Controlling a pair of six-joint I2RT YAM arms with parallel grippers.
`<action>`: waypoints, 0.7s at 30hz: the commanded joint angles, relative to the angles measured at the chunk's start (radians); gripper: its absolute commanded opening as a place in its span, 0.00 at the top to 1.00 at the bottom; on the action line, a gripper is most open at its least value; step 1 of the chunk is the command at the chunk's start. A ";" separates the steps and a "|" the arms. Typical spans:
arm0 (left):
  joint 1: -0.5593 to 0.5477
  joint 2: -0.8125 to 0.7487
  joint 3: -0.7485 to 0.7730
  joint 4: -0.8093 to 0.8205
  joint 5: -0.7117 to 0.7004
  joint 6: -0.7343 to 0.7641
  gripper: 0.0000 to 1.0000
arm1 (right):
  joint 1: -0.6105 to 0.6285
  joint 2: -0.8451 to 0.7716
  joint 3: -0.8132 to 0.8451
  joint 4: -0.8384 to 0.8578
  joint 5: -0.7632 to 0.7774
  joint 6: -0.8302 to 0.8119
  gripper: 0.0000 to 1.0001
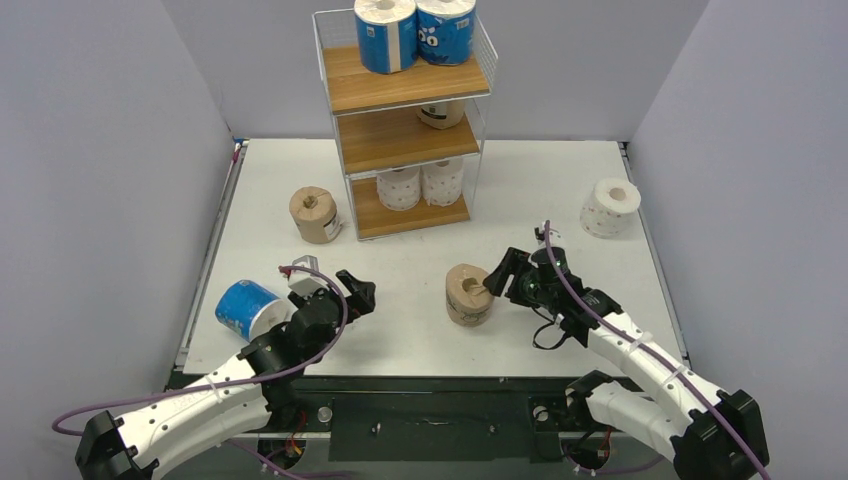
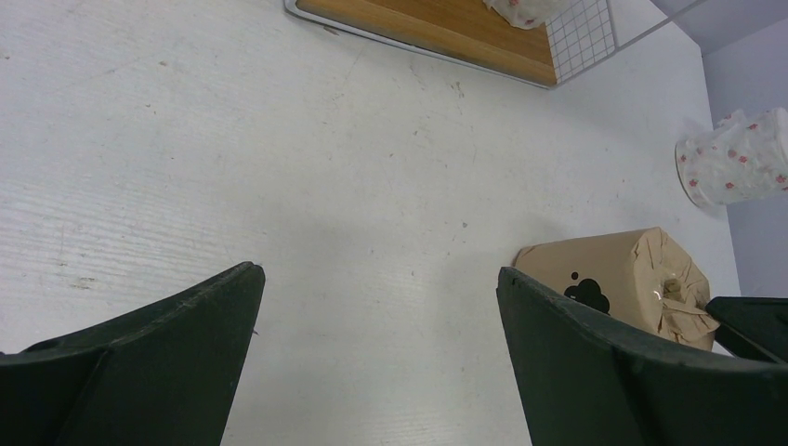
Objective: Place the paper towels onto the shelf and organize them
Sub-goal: Adjust the paper towel at the center of the board, then pick up the paper towel from the center of the board.
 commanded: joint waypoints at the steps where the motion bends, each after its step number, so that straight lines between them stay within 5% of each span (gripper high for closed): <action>1: 0.004 0.001 0.016 0.050 0.006 0.006 0.03 | -0.004 0.022 -0.012 0.046 -0.011 -0.007 0.39; 14: 0.004 0.006 0.015 0.049 0.009 0.006 0.03 | 0.066 0.118 0.034 -0.011 0.056 -0.052 0.27; 21: 0.004 -0.001 0.021 0.043 0.006 0.011 0.03 | 0.065 0.022 0.084 -0.053 0.135 -0.038 0.24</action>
